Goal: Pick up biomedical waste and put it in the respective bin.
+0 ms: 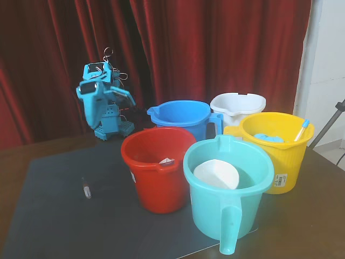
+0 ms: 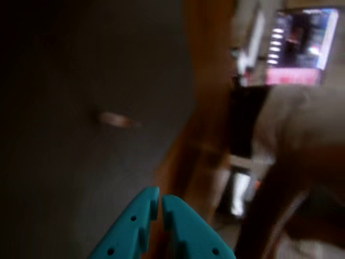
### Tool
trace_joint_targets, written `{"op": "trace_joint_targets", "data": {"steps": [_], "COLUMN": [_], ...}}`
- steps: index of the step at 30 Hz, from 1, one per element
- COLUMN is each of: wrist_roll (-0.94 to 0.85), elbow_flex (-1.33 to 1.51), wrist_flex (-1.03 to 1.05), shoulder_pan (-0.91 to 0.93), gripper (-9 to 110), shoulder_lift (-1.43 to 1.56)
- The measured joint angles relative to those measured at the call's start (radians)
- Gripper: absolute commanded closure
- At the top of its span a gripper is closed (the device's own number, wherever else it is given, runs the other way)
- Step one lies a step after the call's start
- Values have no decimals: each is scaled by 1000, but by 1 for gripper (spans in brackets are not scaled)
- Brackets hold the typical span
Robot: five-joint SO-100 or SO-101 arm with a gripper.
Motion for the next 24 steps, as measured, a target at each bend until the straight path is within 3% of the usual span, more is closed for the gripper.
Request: {"op": "trace_joint_targets", "data": {"steps": [4,9,14,19,24], "wrist_roll": [-5,-92,-310,-342,-342], "elbow_flex": [-126,-373,-718,-1097,-1299], "wrist_flex": [-54,94,264,505,643], "shoulder_pan": [20,21,21,21,17], "gripper": [102,102,102,101,101], "shoulder_lift": [-8,-117,-558,-1043,-1318]}}
